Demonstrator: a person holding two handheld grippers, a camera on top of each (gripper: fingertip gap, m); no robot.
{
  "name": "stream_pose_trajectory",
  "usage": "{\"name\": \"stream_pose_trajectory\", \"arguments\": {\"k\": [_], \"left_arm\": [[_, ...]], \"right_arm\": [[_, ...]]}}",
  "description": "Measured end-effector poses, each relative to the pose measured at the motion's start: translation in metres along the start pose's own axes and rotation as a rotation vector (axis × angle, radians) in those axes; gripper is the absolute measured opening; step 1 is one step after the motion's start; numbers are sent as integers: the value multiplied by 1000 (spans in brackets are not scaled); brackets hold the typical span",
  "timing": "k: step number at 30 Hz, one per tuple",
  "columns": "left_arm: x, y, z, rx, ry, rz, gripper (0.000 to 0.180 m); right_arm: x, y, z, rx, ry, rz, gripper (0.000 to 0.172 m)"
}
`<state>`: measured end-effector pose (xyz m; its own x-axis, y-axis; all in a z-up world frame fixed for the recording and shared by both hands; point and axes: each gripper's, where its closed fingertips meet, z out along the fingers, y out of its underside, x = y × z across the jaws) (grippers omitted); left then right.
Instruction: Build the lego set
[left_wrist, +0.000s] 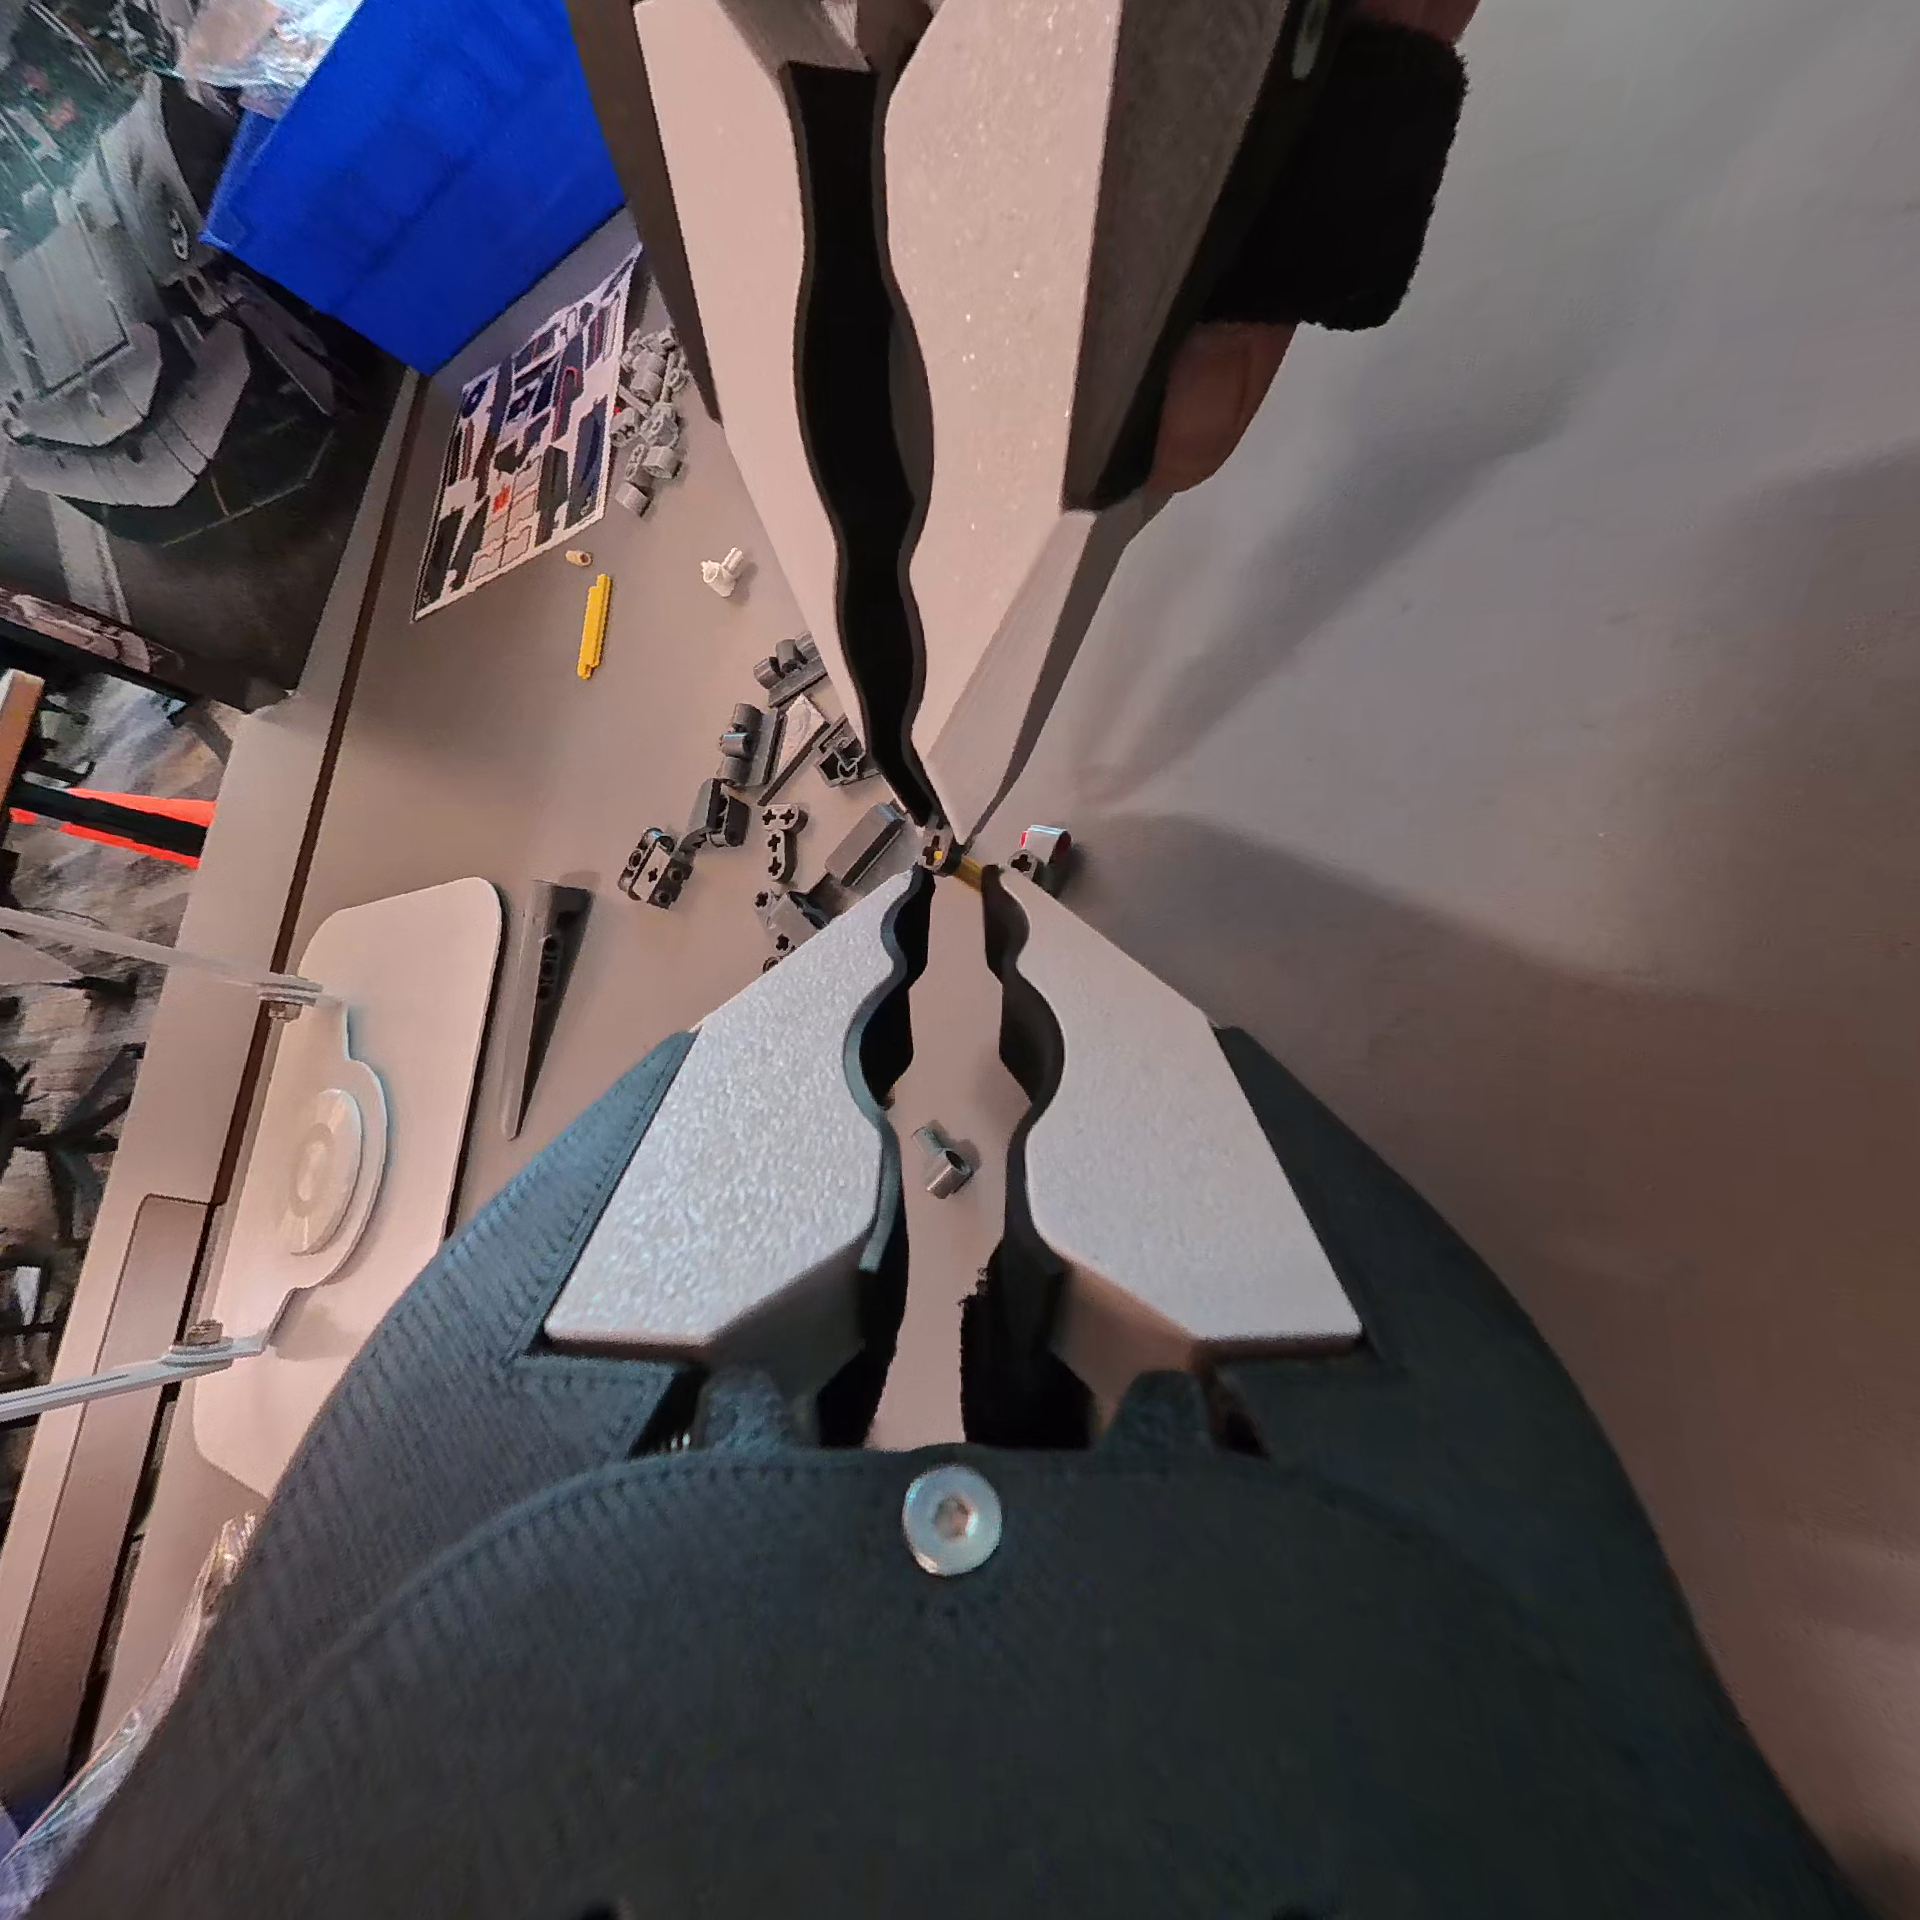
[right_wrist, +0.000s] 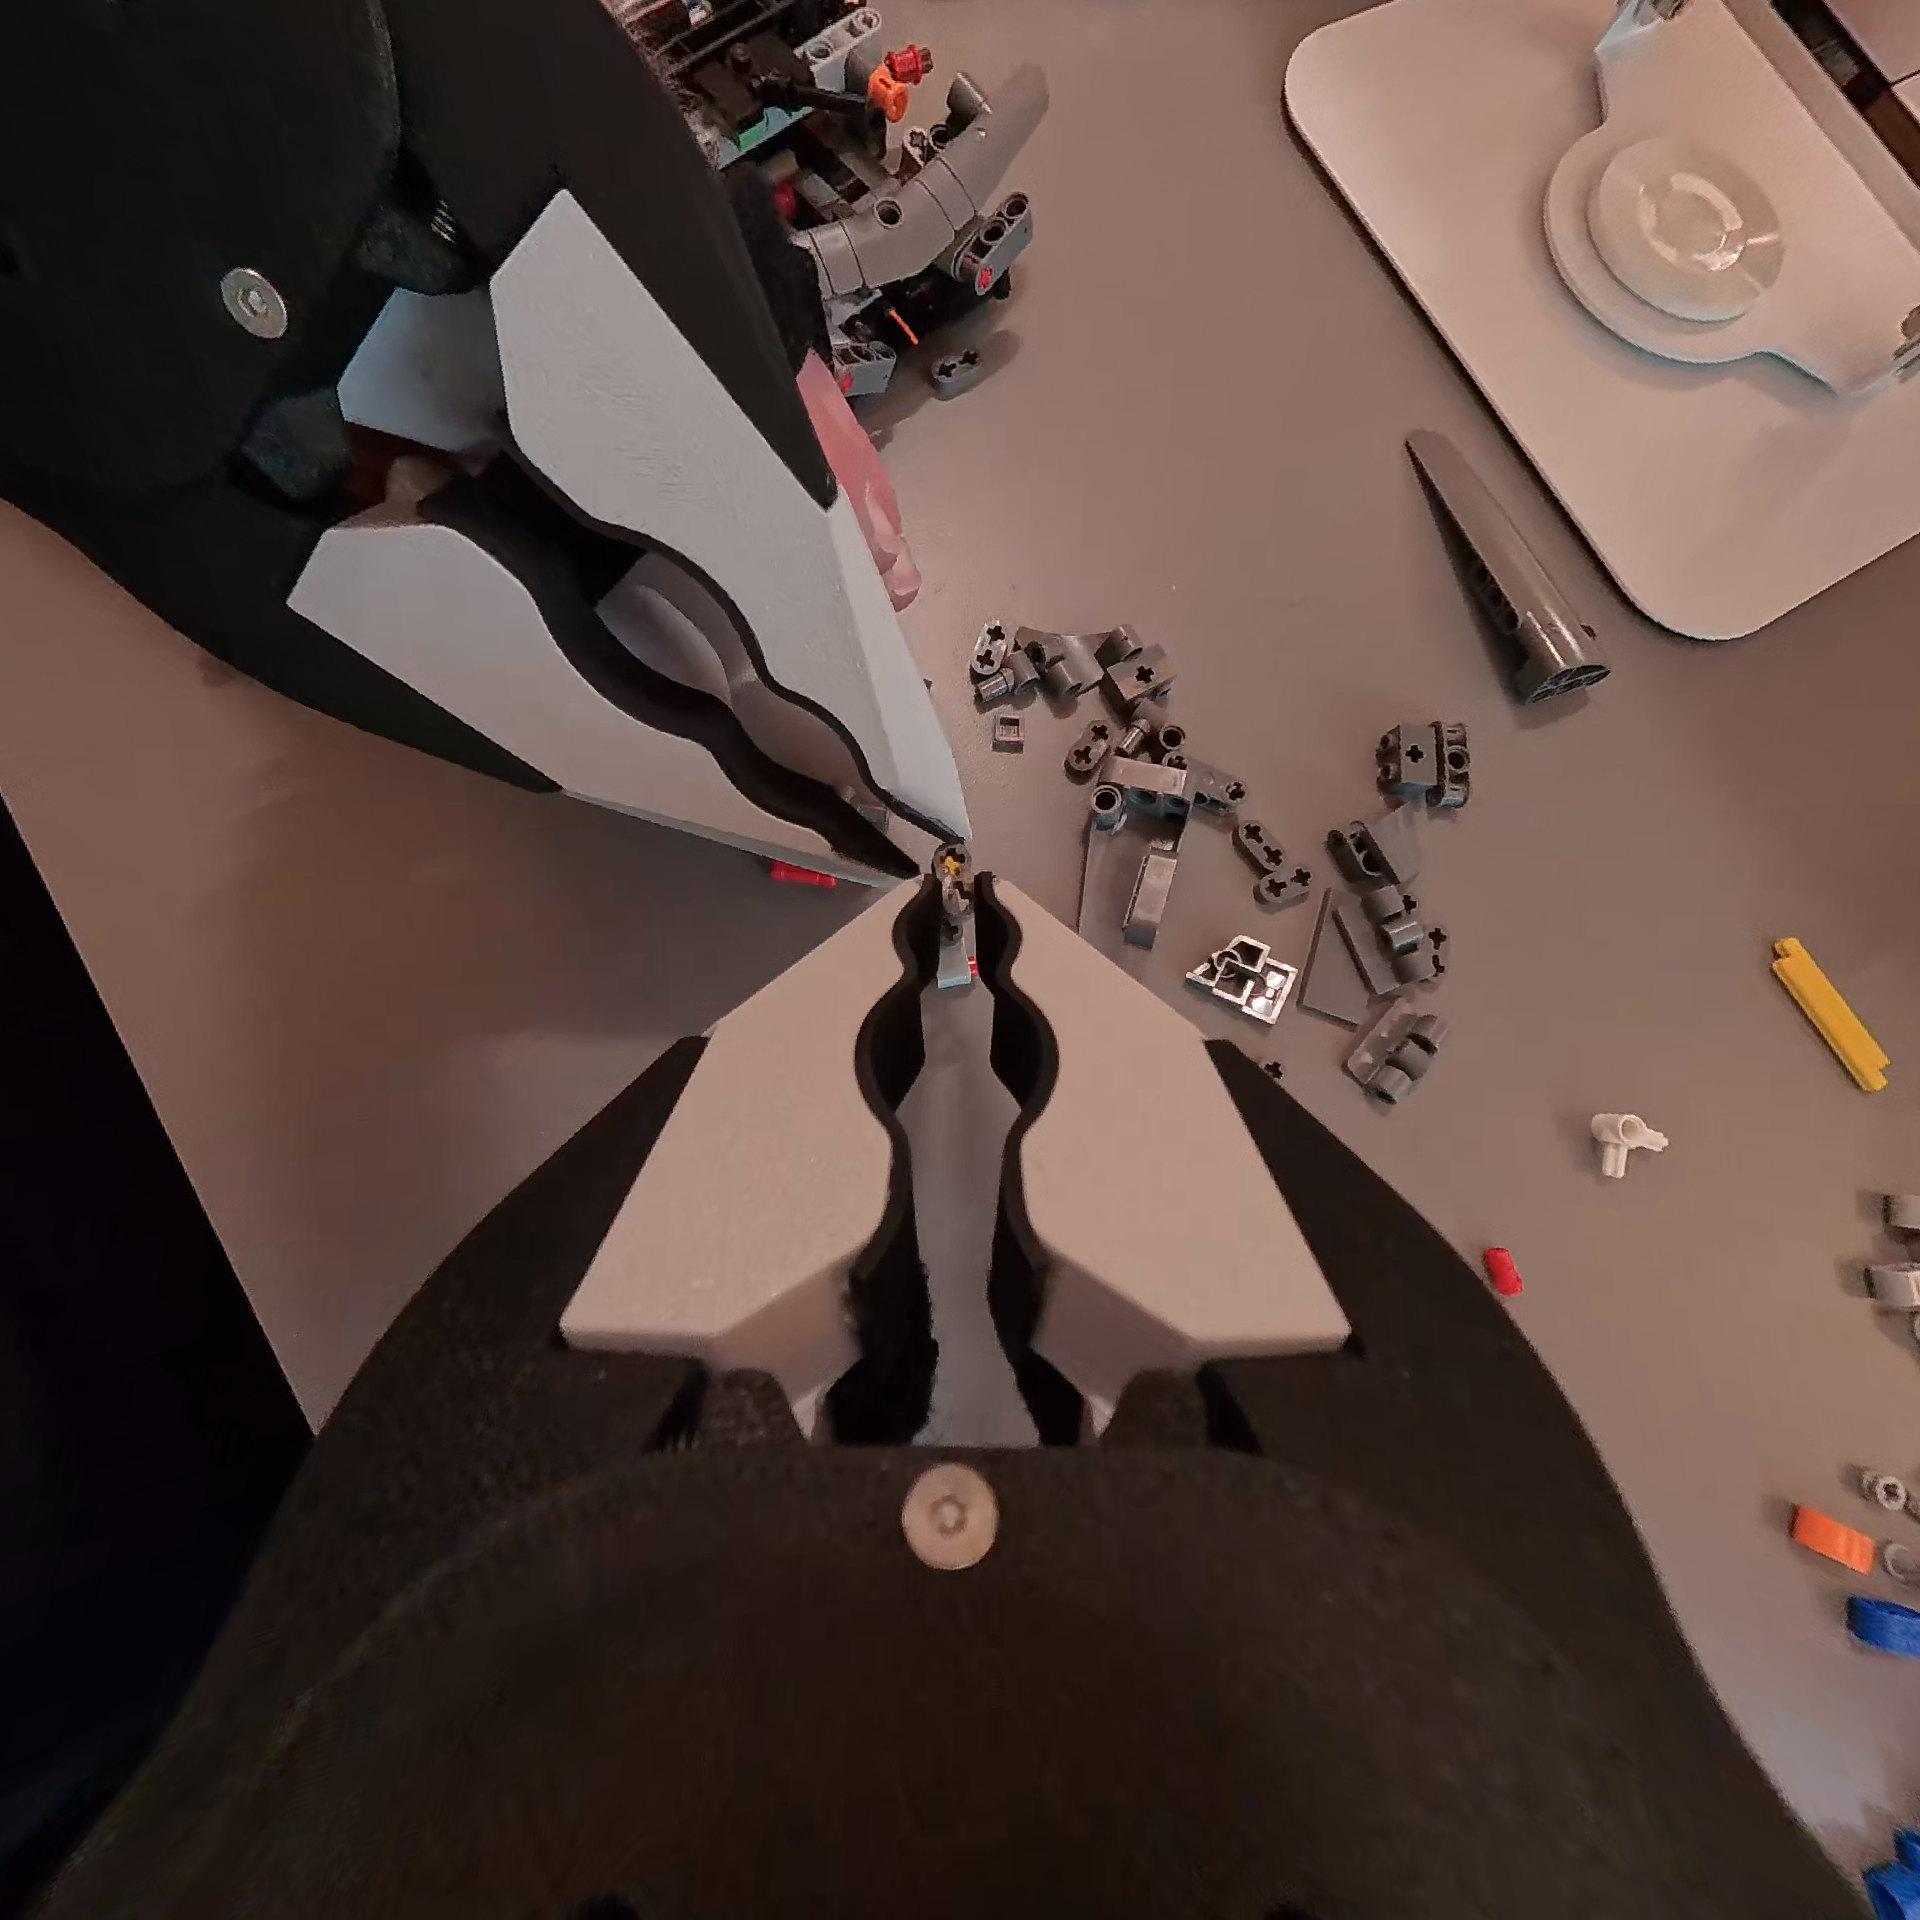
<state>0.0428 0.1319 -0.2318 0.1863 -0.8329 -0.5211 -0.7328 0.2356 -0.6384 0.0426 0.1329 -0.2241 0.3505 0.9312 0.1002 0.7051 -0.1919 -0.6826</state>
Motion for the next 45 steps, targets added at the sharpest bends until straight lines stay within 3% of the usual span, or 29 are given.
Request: {"name": "stream_pose_trajectory", "arguments": {"k": [14, 30, 39, 45], "left_arm": [[6, 7, 7, -46, -5, 24, 4], [15, 15, 12, -112, 41, 18, 13], [17, 8, 6, -95, 47, 2, 18], [5, 10, -10, -88, 20, -21, 25]], "right_arm": [[-2, 11, 11, -43, 16, -15, 3], [-6, 18, 19, -40, -18, -51, 6], [-5, 15, 6, -4, -38, -42, 23], [7, 14, -27, 68, 5, -25, 25]]}}
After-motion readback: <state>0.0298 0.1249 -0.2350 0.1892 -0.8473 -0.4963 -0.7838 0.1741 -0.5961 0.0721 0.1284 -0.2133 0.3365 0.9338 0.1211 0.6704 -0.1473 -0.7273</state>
